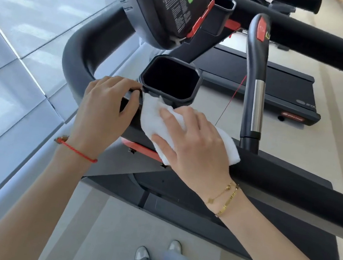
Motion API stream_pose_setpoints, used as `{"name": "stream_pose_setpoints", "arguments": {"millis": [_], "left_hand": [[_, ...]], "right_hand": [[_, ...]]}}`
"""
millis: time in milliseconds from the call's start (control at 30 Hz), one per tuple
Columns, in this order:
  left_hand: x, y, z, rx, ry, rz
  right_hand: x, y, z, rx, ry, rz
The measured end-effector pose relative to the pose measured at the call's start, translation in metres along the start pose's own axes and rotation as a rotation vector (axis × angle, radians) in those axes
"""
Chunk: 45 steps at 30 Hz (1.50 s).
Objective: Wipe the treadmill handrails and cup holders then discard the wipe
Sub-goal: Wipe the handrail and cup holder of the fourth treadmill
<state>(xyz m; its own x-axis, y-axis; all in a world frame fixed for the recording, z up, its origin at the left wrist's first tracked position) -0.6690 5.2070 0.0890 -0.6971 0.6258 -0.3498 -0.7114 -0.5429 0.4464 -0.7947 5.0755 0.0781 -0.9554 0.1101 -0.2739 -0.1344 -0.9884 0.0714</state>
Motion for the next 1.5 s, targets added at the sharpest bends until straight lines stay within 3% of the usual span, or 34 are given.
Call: {"name": "stream_pose_setpoints", "arguments": {"millis": [100,267,433,533,667,733,1000,1133,1333,1500], "left_hand": [[-0.009,0.001,0.002,0.039,0.026,0.004],[-0.029,0.000,0.002,0.061,0.038,0.037],[-0.052,-0.003,0.001,0.032,0.027,0.057],[-0.066,-0.005,-0.001,0.028,-0.009,0.064],[-0.078,-0.011,-0.008,0.011,-0.083,0.133],[-0.082,-0.014,-0.011,0.013,-0.153,0.162],[-0.101,-0.022,-0.012,-0.030,-0.299,0.130],[-0.107,-0.025,-0.014,0.015,-0.334,0.113],[-0.106,-0.026,-0.015,0.062,-0.303,0.090],[-0.108,-0.026,-0.016,0.063,-0.343,0.071]], "right_hand": [[0.008,0.010,0.005,-0.052,-0.005,-0.049],[-0.003,0.041,0.023,-0.384,0.049,-0.190],[-0.055,0.090,0.038,-0.312,0.199,-0.293],[-0.091,0.100,0.017,-0.341,0.039,-0.232],[-0.119,0.106,-0.023,-0.598,-0.302,-0.143],[-0.124,0.113,-0.029,-0.658,-0.371,-0.096],[-0.178,0.097,-0.023,-0.457,-0.519,0.132],[-0.188,0.068,-0.028,-0.238,-0.424,0.145],[-0.147,0.111,-0.023,-0.533,-0.471,-0.094],[-0.164,0.100,-0.023,-0.456,-0.516,-0.030]]}}
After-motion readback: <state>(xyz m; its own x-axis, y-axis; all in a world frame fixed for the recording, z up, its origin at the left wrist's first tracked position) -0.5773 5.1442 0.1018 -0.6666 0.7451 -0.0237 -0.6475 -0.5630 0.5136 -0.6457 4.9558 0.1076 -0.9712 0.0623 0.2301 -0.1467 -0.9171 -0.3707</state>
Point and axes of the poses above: each hand's wrist, its own x-axis away from the middle knuckle, its own z-axis out of the back of the hand, y = z × x, the point moved 3 cm from there along -x, towards the middle knuckle, and after that the axes turned 12 degrees about -y, right-handed, at the moved point
